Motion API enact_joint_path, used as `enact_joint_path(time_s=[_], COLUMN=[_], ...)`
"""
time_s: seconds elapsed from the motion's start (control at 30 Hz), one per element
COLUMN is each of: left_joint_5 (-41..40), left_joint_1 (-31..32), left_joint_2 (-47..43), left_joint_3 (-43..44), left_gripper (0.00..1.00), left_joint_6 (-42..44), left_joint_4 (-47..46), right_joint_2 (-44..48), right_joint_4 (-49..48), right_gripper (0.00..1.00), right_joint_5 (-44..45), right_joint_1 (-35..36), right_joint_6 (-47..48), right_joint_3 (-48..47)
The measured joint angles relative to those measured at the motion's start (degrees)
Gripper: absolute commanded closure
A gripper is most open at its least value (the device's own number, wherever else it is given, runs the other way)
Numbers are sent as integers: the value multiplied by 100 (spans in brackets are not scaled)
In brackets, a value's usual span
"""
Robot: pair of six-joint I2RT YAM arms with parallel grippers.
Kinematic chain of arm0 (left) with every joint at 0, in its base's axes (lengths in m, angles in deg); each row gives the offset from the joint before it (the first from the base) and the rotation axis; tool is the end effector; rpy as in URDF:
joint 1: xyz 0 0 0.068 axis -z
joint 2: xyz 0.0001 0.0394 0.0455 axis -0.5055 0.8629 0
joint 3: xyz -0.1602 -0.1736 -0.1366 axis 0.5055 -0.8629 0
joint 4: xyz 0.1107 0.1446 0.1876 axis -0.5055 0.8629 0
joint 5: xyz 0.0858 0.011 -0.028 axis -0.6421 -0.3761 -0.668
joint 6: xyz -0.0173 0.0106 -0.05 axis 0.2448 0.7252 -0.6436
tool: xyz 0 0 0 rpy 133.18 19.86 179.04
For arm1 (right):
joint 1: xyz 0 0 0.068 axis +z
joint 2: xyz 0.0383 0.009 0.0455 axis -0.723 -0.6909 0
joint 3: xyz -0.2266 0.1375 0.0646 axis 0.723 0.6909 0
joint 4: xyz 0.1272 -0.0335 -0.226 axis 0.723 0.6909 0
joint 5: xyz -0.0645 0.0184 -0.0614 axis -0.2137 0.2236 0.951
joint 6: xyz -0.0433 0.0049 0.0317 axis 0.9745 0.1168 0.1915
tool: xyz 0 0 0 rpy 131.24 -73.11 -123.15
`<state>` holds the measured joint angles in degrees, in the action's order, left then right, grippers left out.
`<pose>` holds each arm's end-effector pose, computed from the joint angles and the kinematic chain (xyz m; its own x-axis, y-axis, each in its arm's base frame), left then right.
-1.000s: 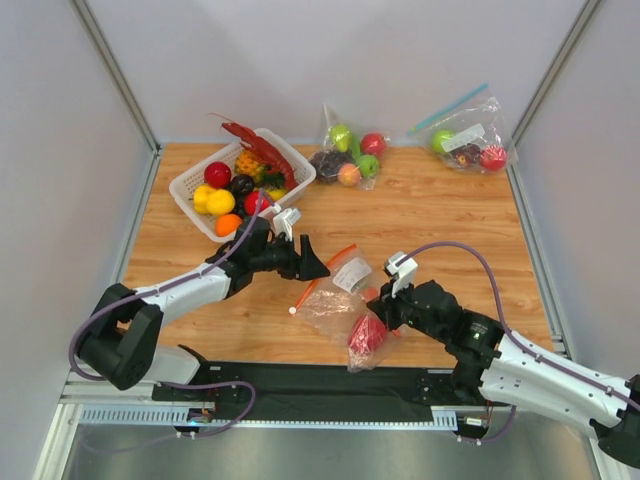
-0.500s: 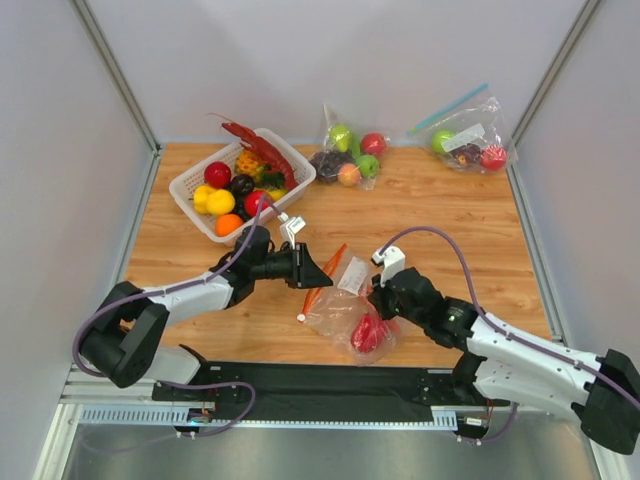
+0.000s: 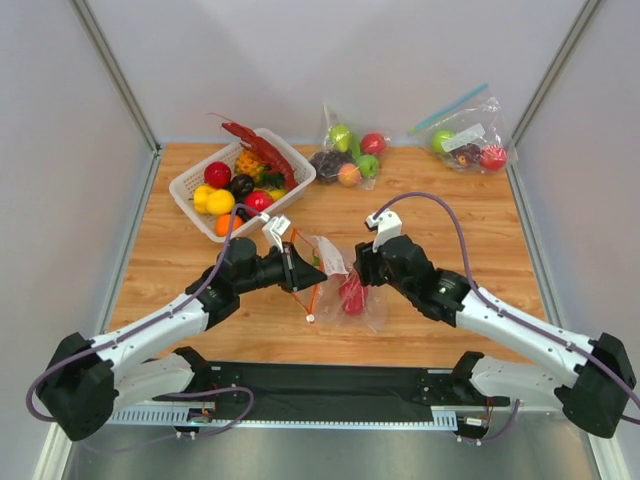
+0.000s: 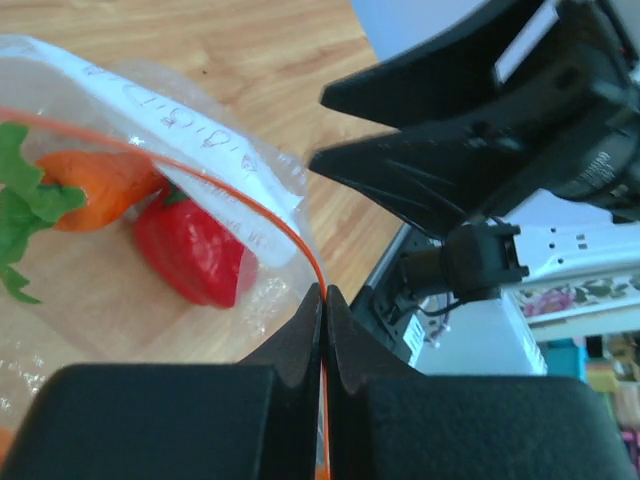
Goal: Open the zip-top bag and remove the fake food
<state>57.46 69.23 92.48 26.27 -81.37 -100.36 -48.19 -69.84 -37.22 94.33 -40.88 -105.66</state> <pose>0.1732 -0.1605 0.2411 -0.7889 -0.1978 -0.5818 0.4805 0.3918 -0.7846 0.1655 0.1706 0.2586 -0.5074 -0.2214 -0.8328 -0.4751 0.8781 0.0560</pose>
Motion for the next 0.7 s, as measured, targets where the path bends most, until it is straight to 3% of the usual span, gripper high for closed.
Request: enact_joint_path(time_s=[0.3,0.7], left_joint_5=[-1674,-2583], left_joint_1=[417,925], left_joint_2=[-378,-68], left_joint_3=[638,678], left_gripper=[100,100], left_joint_6=[229,184], left_joint_4=[1217,1569], right_joint_2=[1067,245], right_joint_4=[459,229], right_gripper=[42,41], right_joint_5=[452,496], right_joint_1=[1106,2085], right_joint_6=[-284,-903], right_joint_3=[-264,-262])
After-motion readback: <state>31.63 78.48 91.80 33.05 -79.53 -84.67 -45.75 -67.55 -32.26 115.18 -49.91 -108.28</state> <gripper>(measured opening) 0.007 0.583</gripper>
